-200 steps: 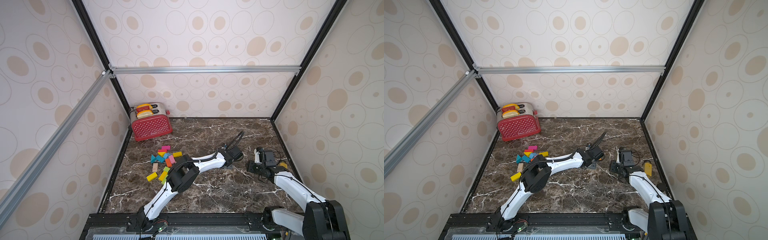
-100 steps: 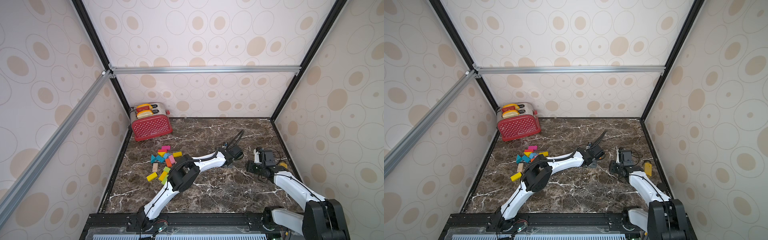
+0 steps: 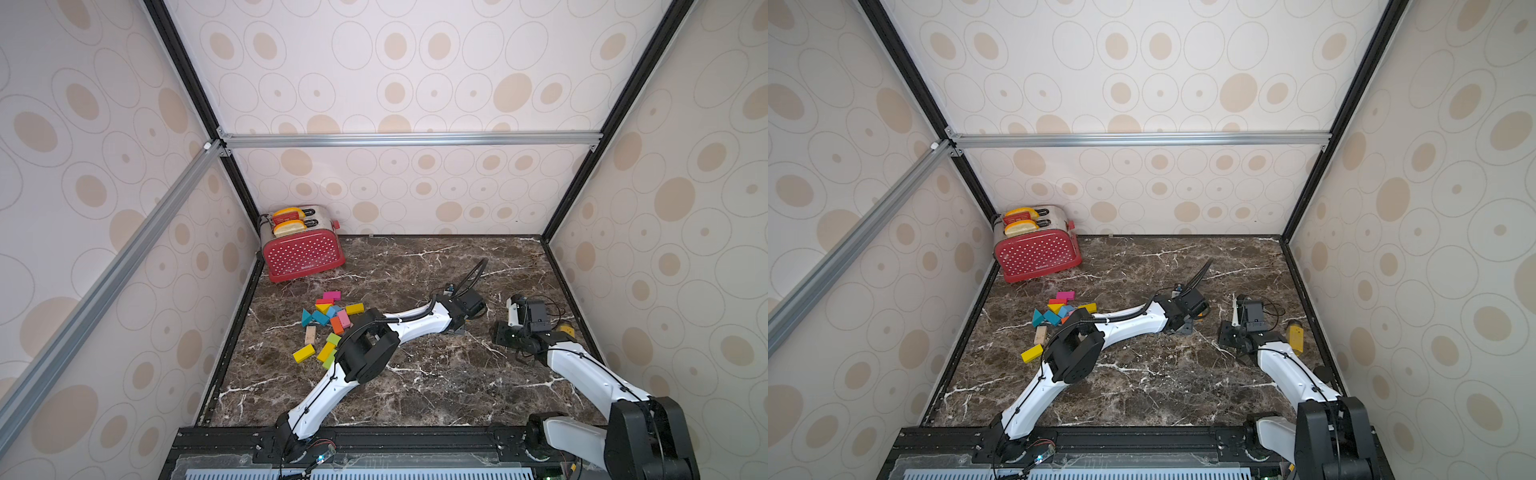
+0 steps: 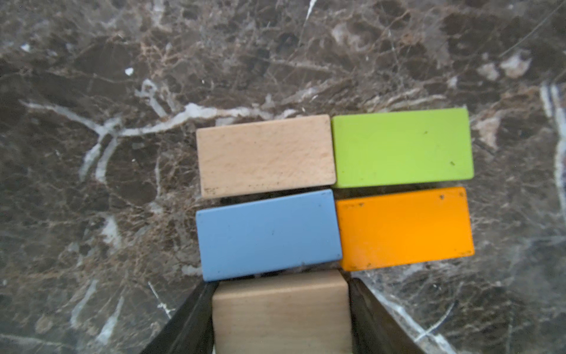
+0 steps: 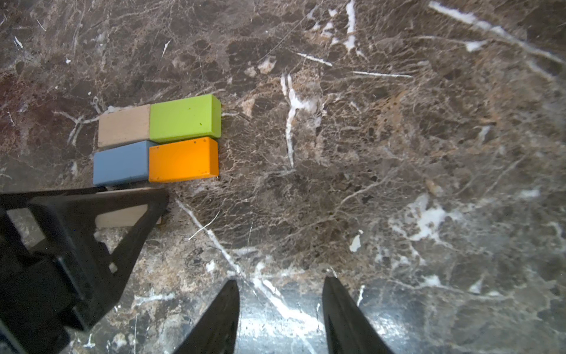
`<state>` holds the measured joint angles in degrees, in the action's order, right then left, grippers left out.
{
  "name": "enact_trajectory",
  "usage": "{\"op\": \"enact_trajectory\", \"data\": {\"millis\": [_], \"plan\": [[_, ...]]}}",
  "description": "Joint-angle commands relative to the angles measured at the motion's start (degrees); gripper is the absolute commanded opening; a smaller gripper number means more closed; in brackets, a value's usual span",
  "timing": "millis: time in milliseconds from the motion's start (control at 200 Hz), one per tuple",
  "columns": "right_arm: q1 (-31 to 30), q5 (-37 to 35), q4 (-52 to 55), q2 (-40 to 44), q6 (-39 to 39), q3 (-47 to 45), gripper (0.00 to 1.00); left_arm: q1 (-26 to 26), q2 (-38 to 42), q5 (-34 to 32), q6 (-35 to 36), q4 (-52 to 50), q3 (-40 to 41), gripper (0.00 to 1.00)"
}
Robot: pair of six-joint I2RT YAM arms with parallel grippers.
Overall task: Assemble a piece of candy with building blocks
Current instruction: Assemble the building block at the center of the board.
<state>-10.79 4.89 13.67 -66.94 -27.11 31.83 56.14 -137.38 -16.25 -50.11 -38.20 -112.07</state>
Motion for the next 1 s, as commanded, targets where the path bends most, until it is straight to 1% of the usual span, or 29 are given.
{"op": "enact_trajectory", "data": {"millis": [0, 155, 341, 531, 731, 886, 997], "plan": [[0.33, 0.46, -0.33, -0.47, 0.14, -0.81, 0.48, -1.38, -3.41, -0.45, -0.52, -2.3, -0.84, 0.62], [0.33, 0.5, -0.29, -0.54, 0.13, -0.71, 0.48, -1.45, -3.68, -0.27, 0.18, -2.42, -1.62, 0.63], [0.33, 0.57, -0.44, -0.48, 0.16, -0.7, 0.48, -1.38, -3.29, 0.67, -0.08, -1.93, -0.19, 0.66], [0.32, 0.65, -0.55, -0.87, 0.04, -0.64, 0.48, -0.51, -1.76, 1.13, 0.36, -1.09, 1.79, 0.73], [0.33, 0.62, -0.4, -0.7, 0.12, -0.65, 0.48, 0.03, 3.11, 0.96, 0.4, 0.7, 6.98, 0.76], [0.33, 0.74, 0.0, -0.74, 0.25, -0.5, 0.48, 0.58, 6.82, 0.81, 1.06, 0.83, 10.29, 0.77], [0.33, 0.7, 0.21, -0.35, 0.39, -0.54, 0.48, 0.69, 11.11, 0.46, 2.16, 1.4, 14.02, 0.77]]}}
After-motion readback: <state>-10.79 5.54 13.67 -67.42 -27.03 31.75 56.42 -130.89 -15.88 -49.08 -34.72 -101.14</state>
